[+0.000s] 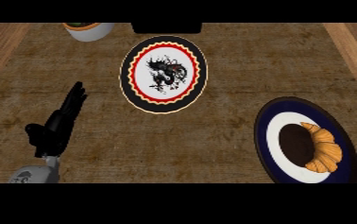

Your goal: Pick the croissant from the plate and place it in the plate

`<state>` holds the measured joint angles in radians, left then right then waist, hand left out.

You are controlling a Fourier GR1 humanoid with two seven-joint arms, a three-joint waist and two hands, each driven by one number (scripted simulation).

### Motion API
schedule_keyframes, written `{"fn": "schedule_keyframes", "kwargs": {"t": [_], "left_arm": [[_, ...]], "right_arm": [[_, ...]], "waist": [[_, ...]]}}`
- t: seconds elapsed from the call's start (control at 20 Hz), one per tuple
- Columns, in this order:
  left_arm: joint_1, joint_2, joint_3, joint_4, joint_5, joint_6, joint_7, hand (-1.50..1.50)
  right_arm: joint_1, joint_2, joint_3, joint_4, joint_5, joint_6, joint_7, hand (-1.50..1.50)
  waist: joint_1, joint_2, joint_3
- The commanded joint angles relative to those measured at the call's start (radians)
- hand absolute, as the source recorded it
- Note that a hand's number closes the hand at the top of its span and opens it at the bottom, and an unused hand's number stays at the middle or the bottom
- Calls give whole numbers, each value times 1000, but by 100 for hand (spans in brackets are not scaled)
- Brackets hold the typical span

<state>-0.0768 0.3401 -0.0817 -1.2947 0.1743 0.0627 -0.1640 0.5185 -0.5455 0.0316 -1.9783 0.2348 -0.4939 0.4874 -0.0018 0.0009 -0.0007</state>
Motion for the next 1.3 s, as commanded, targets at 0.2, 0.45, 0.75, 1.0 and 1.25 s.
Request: {"fn": "schedule_keyframes", "kwargs": {"t": [0.2,0.45,0.75,1.0,1.25], "left_arm": [[42,-23,2,-41,-29,-22,0,0],[48,-49,37,-63,-65,-11,15,0],[-28,-33,79,-2,-58,-71,51,0],[57,-101,50,-57,-117,-46,5,0],[45,-72,92,-20,-104,-94,-13,0]], "right_arm": [[-181,-9,4,142,65,149,171,-150],[-152,60,-54,200,58,213,49,-150],[-287,104,-52,370,143,228,74,-150],[-290,179,-62,427,217,204,32,-150],[-363,118,-107,527,119,345,-101,150]], "waist": [[9,0,1],[0,-2,1],[2,0,1],[2,-1,1],[3,0,1]]}}
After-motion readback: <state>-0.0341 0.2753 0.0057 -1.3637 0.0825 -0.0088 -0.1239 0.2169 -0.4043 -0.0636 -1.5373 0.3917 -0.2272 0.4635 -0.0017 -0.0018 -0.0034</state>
